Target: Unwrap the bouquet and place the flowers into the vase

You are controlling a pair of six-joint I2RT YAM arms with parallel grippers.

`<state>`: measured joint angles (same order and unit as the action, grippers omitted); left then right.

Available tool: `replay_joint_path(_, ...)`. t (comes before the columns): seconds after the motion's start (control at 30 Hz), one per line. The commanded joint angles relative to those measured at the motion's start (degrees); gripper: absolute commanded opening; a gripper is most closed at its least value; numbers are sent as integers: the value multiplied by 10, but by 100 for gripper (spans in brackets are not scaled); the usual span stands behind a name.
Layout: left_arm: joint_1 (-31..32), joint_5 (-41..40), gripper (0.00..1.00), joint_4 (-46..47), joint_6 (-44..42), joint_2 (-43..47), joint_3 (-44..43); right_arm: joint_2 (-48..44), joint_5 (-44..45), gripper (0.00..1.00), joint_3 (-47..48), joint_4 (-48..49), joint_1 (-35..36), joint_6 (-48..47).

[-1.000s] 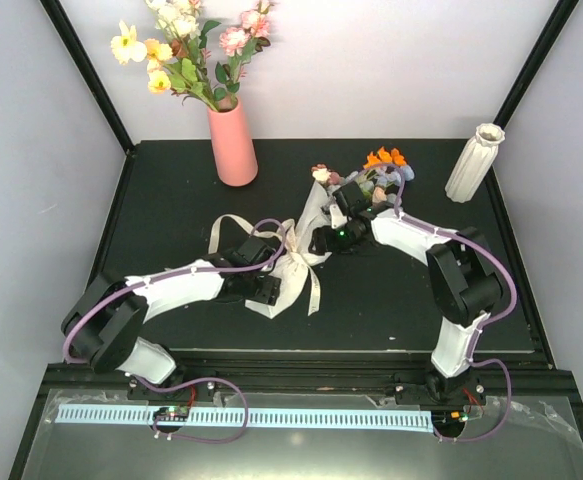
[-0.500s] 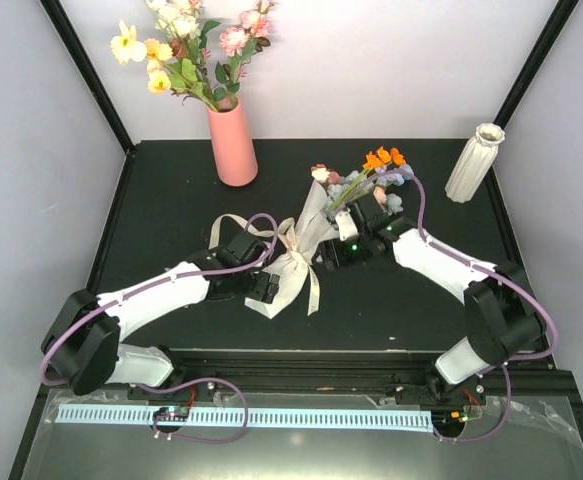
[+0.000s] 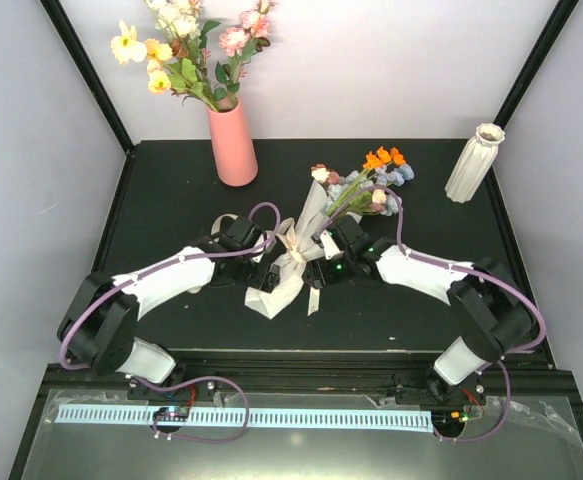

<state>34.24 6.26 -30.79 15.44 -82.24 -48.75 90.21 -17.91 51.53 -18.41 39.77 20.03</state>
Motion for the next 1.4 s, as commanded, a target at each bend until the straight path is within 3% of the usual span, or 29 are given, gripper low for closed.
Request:
replay_joint_path(0.0, -6, 59, 87, 37, -21, -16, -20, 35, 50, 70, 23, 19, 1, 19)
replay_joint_path(0.13, -11, 58, 85, 65, -13, -31, -9, 51, 58, 62, 28, 26, 1, 34)
replay_joint_path(0.23, -20, 66, 83, 81, -10, -54, -4, 57, 49, 48, 30, 31, 1, 36)
replay_joint_path(0.43, -21, 57, 76, 97, -7, -84, 3, 33, 38, 41, 16, 44, 1, 36)
replay_joint_path(0.77, -21, 31, 47, 96, -9, -99, 12, 19, 43, 41, -4, 53, 1, 37)
replay_joint_path(1.1, -21, 37, 29, 94, -15, -109, 10, 65, 30, 38, 19, 50, 1, 37)
replay_joint_path(1.27, -21, 39, 22, 93, -19, -110, 11, 88, 4, 21, 31, 52, 1, 35)
replay_joint_path(1.37, -21, 41, 17, 94, -18, -108, 11, 102, -7, 3, 40, 49, 1, 32)
